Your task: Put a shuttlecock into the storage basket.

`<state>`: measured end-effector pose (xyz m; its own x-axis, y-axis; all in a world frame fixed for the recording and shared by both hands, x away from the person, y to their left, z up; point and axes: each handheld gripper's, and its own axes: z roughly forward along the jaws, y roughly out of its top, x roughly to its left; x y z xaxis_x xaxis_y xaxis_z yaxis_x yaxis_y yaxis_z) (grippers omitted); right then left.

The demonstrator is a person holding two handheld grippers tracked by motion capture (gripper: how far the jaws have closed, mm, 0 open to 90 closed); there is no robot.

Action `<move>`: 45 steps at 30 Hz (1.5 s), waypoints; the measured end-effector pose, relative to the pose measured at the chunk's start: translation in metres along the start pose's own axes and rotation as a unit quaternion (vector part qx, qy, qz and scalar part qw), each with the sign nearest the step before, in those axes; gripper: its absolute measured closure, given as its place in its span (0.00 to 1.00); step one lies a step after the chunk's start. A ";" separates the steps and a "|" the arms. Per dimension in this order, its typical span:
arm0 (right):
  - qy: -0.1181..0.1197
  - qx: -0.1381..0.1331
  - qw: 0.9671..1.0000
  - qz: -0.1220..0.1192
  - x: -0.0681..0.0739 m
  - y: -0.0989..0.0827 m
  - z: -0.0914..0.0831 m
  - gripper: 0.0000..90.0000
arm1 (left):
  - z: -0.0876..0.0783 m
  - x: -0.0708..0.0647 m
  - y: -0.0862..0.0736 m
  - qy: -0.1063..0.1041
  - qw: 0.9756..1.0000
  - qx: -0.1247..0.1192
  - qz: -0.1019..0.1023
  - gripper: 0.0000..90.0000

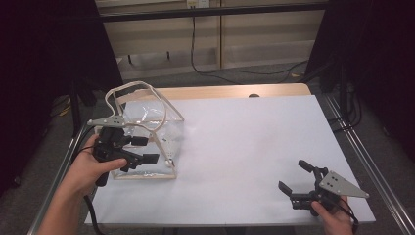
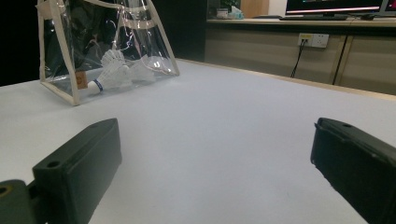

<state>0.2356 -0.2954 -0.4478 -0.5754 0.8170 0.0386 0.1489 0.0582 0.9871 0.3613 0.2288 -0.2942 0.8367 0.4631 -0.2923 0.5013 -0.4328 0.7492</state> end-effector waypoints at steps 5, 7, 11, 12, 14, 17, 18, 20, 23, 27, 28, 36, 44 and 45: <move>-0.001 -0.001 1.000 0.001 0.000 0.000 0.000 0.02 | 0.006 0.001 -0.007 0.004 1.000 0.006 -0.001 0.16; 0.000 0.000 1.000 0.001 0.000 0.000 0.000 0.02 | 0.007 0.002 -0.009 0.003 1.000 0.001 -0.002 0.16; 0.000 0.000 1.000 0.000 0.000 0.000 0.000 0.02 | 0.009 0.002 -0.012 0.003 1.000 -0.003 -0.002 0.16; 0.000 0.000 1.000 0.001 0.000 0.000 0.000 0.02 | 0.009 0.002 -0.013 0.002 1.000 -0.004 -0.002 0.16; 0.000 0.000 1.000 0.001 0.000 0.000 0.000 0.02 | 0.011 0.002 -0.015 0.002 1.000 -0.006 -0.003 0.16; 0.000 0.000 1.000 -0.001 0.000 0.000 0.000 0.02 | 0.013 0.003 -0.018 0.003 1.000 -0.005 -0.002 0.16; 0.000 0.000 1.000 0.000 0.000 0.000 0.000 0.02 | 0.014 0.003 -0.018 0.002 1.000 -0.004 -0.003 0.16; 0.000 0.000 1.000 0.002 0.000 0.000 0.000 0.02 | 0.016 0.003 -0.020 0.002 1.000 -0.004 -0.003 0.16; -0.001 -0.001 1.000 0.002 0.000 0.000 0.000 0.02 | 0.018 0.003 -0.022 0.003 1.000 -0.002 -0.002 0.16; 0.000 0.000 1.000 0.001 0.000 0.000 0.000 0.02 | 0.021 0.003 -0.025 0.005 1.000 -0.002 0.002 0.16; 0.000 0.000 1.000 0.000 0.000 0.000 0.000 0.02 | 0.022 0.003 -0.025 0.004 1.000 -0.003 0.000 0.16; 0.000 0.000 1.000 0.001 0.000 0.000 0.000 0.02 | 0.026 0.004 -0.032 0.001 1.000 -0.008 0.002 0.16; 0.000 0.000 1.000 -0.001 0.000 0.000 0.000 0.02 | 0.030 0.004 -0.037 -0.001 1.000 -0.011 0.001 0.16; 0.000 0.001 1.000 0.000 0.000 0.000 0.000 0.02 | 0.030 0.004 -0.037 -0.002 1.000 -0.011 0.001 0.16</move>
<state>0.2359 -0.2954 -0.4479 -0.5755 0.8169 0.0377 0.1494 0.0598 0.9870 0.3527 0.2230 -0.3412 0.8391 0.4583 -0.2932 0.4941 -0.4164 0.7632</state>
